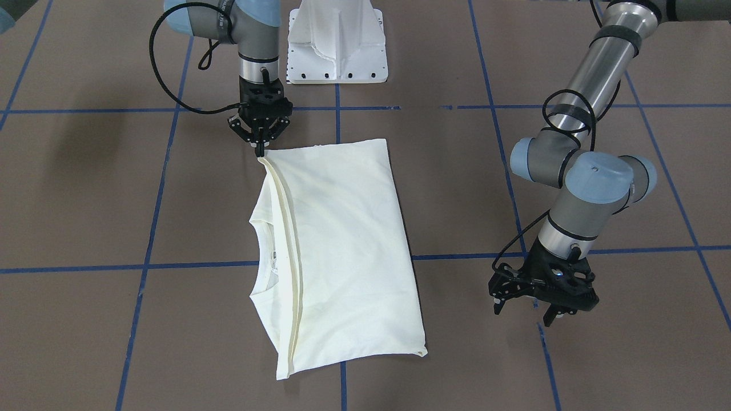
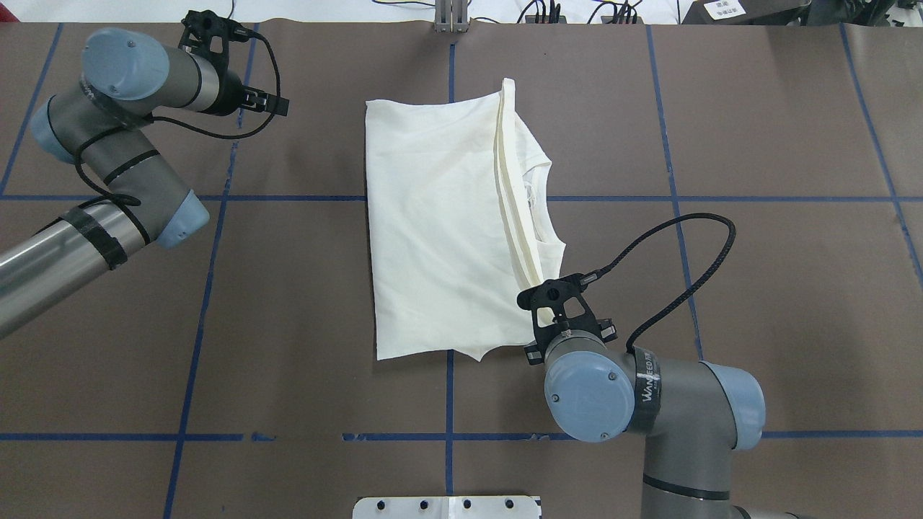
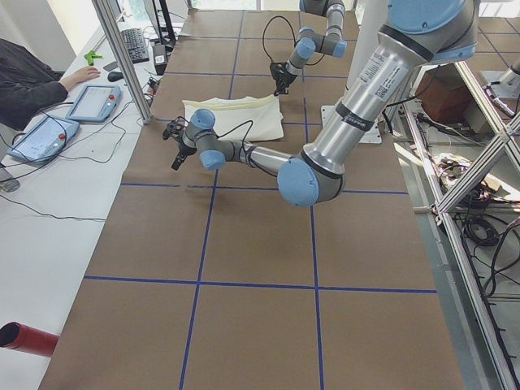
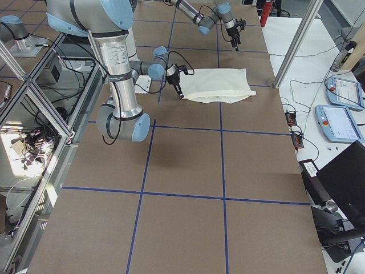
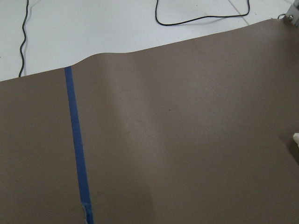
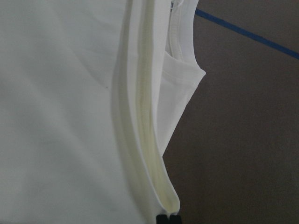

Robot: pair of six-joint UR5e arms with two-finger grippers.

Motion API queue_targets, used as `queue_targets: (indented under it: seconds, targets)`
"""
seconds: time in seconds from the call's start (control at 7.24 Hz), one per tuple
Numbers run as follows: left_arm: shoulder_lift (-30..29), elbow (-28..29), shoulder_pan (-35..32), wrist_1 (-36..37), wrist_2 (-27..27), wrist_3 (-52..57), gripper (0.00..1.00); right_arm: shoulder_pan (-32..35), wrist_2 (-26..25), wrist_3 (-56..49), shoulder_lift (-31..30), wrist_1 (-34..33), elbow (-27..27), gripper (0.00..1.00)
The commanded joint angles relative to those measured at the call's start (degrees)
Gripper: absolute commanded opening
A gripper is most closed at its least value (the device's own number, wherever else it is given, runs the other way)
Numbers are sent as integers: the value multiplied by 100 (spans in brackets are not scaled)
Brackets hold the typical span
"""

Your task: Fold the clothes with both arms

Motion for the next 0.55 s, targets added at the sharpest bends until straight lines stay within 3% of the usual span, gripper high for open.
queue_targets:
  seconds: [0.0,0.14,0.28,0.41]
  targets:
    - [7,1,19,-38,0,-4,100,-242,6,815,-144,-7,89,0]
    - [7,1,37,-47,0,-4,100,-252,6,914,-126,2,63,20]
    - [7,-17,37,-47,0,-12,100,-244,6,993,-135,2,62,65]
    - [7,-17,37,-47,0,-39,100,-148,40,950,-91,19,132,100]
